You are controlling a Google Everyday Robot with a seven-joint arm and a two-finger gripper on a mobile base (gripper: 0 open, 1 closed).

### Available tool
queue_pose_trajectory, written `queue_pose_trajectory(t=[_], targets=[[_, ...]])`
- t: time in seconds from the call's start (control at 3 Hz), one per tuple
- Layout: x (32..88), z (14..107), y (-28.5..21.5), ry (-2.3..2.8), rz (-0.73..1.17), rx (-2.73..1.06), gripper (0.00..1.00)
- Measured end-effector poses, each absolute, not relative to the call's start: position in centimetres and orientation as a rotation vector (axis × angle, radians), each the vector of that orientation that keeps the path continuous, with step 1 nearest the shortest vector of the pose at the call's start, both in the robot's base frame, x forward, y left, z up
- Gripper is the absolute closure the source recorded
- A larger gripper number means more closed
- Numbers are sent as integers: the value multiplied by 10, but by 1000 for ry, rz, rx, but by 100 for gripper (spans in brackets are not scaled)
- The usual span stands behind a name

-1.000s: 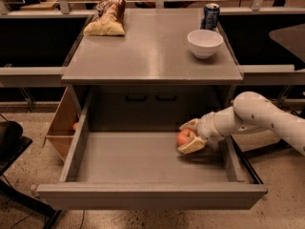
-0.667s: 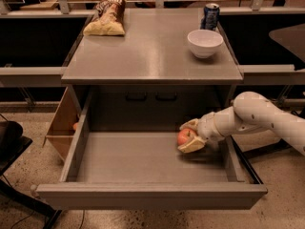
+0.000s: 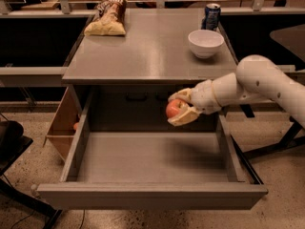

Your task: Pick apple from top drawer and place on counter

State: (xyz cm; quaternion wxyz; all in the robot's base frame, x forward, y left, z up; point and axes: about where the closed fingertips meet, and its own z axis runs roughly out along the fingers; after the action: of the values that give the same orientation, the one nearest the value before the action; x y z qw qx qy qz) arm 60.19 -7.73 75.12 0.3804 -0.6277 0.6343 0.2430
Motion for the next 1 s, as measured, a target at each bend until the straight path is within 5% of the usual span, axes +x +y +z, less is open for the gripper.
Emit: queue_pose_trajectory(t=[1.0], targets=[[673,928,34,1571,591,-1786,100]])
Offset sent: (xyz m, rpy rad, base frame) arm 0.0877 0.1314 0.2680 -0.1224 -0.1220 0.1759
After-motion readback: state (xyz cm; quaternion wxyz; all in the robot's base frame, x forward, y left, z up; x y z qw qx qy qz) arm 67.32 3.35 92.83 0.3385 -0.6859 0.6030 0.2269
